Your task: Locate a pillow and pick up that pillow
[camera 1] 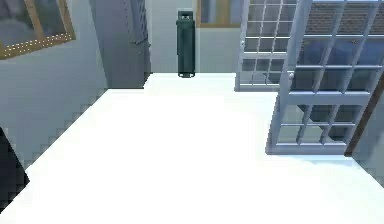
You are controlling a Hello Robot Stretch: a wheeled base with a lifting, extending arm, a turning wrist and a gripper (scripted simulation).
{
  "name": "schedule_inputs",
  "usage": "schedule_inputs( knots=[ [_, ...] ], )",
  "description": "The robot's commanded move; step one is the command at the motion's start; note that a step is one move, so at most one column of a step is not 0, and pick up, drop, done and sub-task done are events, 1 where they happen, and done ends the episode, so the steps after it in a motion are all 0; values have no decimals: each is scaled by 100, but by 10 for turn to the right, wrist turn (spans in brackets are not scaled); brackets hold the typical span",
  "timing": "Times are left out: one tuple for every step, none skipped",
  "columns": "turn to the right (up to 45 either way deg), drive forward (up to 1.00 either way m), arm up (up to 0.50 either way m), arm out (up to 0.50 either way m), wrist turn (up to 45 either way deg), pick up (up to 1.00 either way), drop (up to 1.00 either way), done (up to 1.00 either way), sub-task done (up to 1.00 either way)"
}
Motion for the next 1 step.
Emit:
schedule_inputs(
  knots=[
    [-450, 0, 0, 0, 0, 0, 0, 0, 0]
  ],
)
